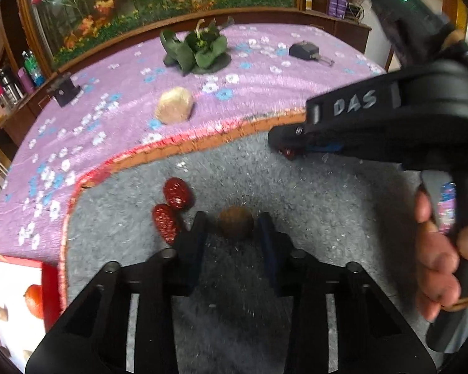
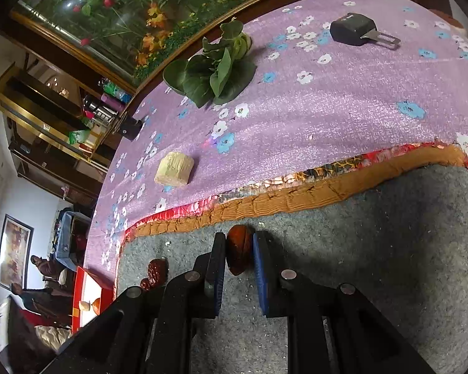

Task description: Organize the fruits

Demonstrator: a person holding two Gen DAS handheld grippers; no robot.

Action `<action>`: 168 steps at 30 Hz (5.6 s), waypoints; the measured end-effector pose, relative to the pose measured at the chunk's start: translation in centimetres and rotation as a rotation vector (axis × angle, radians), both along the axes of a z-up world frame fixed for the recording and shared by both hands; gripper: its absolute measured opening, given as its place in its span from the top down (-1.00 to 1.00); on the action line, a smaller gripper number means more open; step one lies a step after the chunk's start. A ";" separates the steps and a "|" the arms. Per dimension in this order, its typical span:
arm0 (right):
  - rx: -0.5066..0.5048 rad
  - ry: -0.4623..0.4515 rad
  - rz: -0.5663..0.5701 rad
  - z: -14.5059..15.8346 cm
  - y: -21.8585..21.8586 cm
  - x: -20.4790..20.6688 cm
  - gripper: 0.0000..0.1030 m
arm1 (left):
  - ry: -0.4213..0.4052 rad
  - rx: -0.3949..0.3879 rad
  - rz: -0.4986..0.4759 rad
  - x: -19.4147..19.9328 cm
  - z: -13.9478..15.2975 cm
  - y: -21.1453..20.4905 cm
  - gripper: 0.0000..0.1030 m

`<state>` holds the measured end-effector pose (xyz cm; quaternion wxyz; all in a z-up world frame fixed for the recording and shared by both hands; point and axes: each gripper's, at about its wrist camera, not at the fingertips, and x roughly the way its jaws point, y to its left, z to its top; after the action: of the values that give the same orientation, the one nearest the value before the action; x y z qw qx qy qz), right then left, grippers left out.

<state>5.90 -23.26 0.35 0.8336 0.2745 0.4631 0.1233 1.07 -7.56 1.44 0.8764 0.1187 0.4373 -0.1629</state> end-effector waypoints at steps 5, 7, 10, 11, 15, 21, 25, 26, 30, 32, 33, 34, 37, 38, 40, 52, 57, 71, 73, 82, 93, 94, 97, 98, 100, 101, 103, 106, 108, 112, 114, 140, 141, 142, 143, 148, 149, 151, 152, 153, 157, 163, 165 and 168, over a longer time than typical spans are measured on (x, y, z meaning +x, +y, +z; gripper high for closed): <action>-0.014 -0.005 0.005 0.1 0.1 0.0 0.67 | -0.014 -0.017 -0.007 -0.2 0.2 0.0 0.58; -0.027 -0.013 0.018 0.2 0.5 -0.1 0.67 | -0.019 -0.027 0.007 -0.3 0.3 0.4 0.58; 0.007 -0.025 0.055 0.4 1.0 -0.2 0.67 | -0.026 -0.053 0.035 -0.9 0.7 1.3 0.58; 0.022 -0.033 0.067 0.6 1.2 -0.3 0.67 | -0.037 -0.060 0.045 -1.4 1.1 1.7 0.58; 0.043 -0.099 0.099 1.6 2.0 -0.9 0.67 | -0.103 -0.065 0.089 -4.0 2.9 3.4 0.58; 0.053 -0.223 0.132 3.2 3.3 -2.0 0.67 | -0.226 -0.089 0.156 -9.2 6.2 6.9 0.58; 0.001 -0.282 0.157 3.6 4.8 -2.8 0.67 | -0.294 -0.105 0.223 -12.8 8.3 10.5 0.57; -0.018 -0.293 0.159 3.6 5.0 -3.0 0.67 | -0.307 -0.104 0.239 -13.5 8.6 11.3 0.58; -0.025 -0.311 0.156 3.5 5.2 -3.6 0.67 | -0.347 -0.119 0.314 -16.1 10.0 15.5 0.57; -0.025 -0.315 0.150 3.7 5.1 -4.0 0.67 | -0.365 -0.123 0.351 -17.1 10.5 17.6 0.57; -0.017 -0.316 0.152 3.9 5.4 -4.3 0.67 | -0.371 -0.125 0.365 -17.5 10.6 18.5 0.57; -0.004 -0.316 0.157 4.1 5.7 -4.7 0.67 | -0.380 -0.131 0.390 -18.0 10.8 19.7 0.57; 0.007 -0.340 0.204 5.4 8.3 -6.2 0.67 | -0.401 -0.139 0.445 -18.9 11.1 22.3 0.57; 0.008 -0.353 0.234 5.9 9.8 -6.9 0.67 | -0.408 -0.142 0.471 -19.1 11.1 23.3 0.57; 0.016 -0.366 0.290 6.5 12.3 -7.8 0.68 | -0.412 -0.150 0.505 -19.5 10.9 24.8 0.57; 0.024 -0.405 0.614 7.4 28.3 -13.2 0.68 | -0.404 -0.167 0.621 -20.1 8.8 30.1 0.57; 0.028 -0.374 0.652 6.0 30.8 -13.4 0.68 | -0.379 -0.174 0.645 -19.3 7.5 31.4 0.57; -0.108 -0.333 0.691 1.6 33.4 -13.6 0.68 | -0.261 -0.092 0.655 -15.7 2.7 31.3 0.57; -0.131 -0.326 0.691 1.1 33.5 -13.5 0.68 | -0.245 -0.079 0.663 -15.4 2.2 31.2 0.57; -0.096 -0.299 0.698 0.8 32.7 -12.9 0.50 | -0.218 -0.002 0.680 -14.9 1.8 30.2 0.05; 0.060 -0.351 0.541 2.4 27.7 -11.7 0.30 | -0.327 0.057 0.648 -16.4 4.6 27.5 -0.17; 0.067 -0.350 0.536 2.3 27.6 -11.7 0.30 | -0.333 0.058 0.643 -16.5 4.8 27.2 -0.17; 0.076 -0.355 0.519 2.4 27.1 -11.7 0.30 | -0.352 0.068 0.634 -16.8 5.6 26.6 -0.17; 0.072 -0.357 0.513 2.5 27.0 -11.8 0.30 | -0.357 0.071 0.631 -16.9 5.7 26.5 -0.17; 0.079 -0.357 0.509 2.5 26.7 -11.8 0.30 | -0.364 0.077 0.627 -17.0 6.0 26.2 -0.17; 0.083 -0.358 0.504 2.5 26.5 -11.9 0.30 | -0.367 0.078 0.625 -17.1 6.0 26.0 -0.18; 0.083 -0.357 0.499 2.6 26.2 -11.9 0.30 | -0.369 0.081 0.620 -17.1 6.1 25.7 -0.18; 0.090 -0.354 0.498 2.6 25.9 -11.9 0.30 | -0.370 0.088 0.615 -17.2 6.2 25.4 -0.18; 0.091 -0.355 0.499 2.7 25.6 -12.0 0.30 | -0.371 0.092 0.609 -17.2 6.3 25.1 -0.18; 0.102 -0.354 0.498 2.9 24.6 -12.2 0.30 | -0.369 0.099 0.601 -17.0 6.3 24.6 -0.18; 0.107 -0.355 0.491 2.9 24.0 -12.2 0.30 | -0.365 0.104 0.595 -16.8 6.3 24.2 -0.18; 0.134 -0.338 0.423 2.9 21.2 -11.6 0.29 | -0.325 0.113 0.580 -16.5 5.3 23.0 -0.18; 0.133 -0.338 0.424 2.9 21.2 -11.7 0.29 | -0.325 0.113 0.581 -16.6 5.3 23.0 -0.18; 0.132 -0.338 0.424 3.0 21.3 -11.7 0.29 | -0.325 0.112 0.581 -16.6 5.3 23.0 -0.18; 0.131 -0.338 0.423 3.0 21.2 -11.7 0.29 | -0.324 0.111 0.580 -16.7 5.3 23.0 -0.18; 0.134 -0.334 0.421 3.0 21.2 -11.5 0.29 | -0.321 0.113 0.574 -16.7 5.1 22.9 -0.18; 0.133 -0.333 0.421 3.0 21.2 -11.5 0.29 | -0.318 0.112 0.571 -16.7 5.0 22.8 -0.18; 0.131 -0.332 0.421 3.0 21.2 -11.5 0.29 | -0.317 0.116 0.568 -16.7 4.9 22.6 -0.18; 0.132 -0.331 0.422 3.0 21.2 -11.6 0.29 | -0.316 0.115 0.566 -16.7 4.8 22.5 -0.18; 0.131 -0.332 0.422 3.0 21.2 -11.6 0.29 | -0.315 0.114 0.564 -16.7 4.8 22.5 -0.18; 0.130 -0.332 0.421 3.1 21.2 -11.6 0.29 | -0.310 0.120 0.557 -16.6 4.6 22.2 -0.18; 0.125 -0.330 0.424 3.1 21.3 -11.7 0.29 | -0.306 0.120 0.550 -16.5 4.4 21.9 -0.18; 0.122 -0.333 0.423 3.1 21.3 -11.7 0.29 | -0.304 0.118 0.549 -16.5 4.4 22.0 -0.18; 0.121 -0.332 0.424 3.1 21.3 -11.7 0.29 | -0.303 0.120 0.548 -16.4 4.3 21.9 -0.18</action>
<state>-5.81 -1.95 3.46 0.8359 0.1966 0.3589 0.3658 -15.37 14.32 5.74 0.9344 0.0709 0.3261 0.1250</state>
